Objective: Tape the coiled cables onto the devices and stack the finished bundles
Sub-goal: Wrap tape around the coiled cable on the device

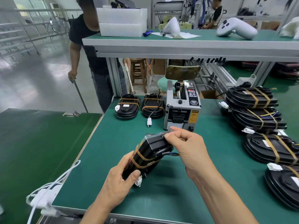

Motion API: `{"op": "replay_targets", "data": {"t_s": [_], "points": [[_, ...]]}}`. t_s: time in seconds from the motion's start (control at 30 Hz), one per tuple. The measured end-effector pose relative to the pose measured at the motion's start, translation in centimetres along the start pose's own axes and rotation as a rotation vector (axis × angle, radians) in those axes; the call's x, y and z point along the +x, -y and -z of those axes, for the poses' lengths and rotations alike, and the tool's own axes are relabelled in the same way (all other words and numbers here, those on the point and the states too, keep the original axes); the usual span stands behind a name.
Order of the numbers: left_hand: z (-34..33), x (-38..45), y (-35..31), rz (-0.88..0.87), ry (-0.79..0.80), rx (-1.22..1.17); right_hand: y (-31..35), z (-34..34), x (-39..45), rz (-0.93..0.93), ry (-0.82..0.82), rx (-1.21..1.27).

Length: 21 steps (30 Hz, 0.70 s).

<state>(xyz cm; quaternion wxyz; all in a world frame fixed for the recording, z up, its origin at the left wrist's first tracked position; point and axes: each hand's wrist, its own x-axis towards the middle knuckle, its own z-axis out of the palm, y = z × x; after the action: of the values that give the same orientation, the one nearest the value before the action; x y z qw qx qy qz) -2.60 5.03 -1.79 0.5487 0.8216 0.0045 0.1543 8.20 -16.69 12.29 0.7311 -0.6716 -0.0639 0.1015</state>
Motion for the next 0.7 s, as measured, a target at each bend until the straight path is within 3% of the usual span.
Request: {"op": "replay_targets", "data": {"t_s": [0.7], "points": [[-0.06, -0.05, -0.02, 0.007, -0.002, -0.021, -0.10, -0.48, 0.11, 0.001, -0.037, -0.095]]}}
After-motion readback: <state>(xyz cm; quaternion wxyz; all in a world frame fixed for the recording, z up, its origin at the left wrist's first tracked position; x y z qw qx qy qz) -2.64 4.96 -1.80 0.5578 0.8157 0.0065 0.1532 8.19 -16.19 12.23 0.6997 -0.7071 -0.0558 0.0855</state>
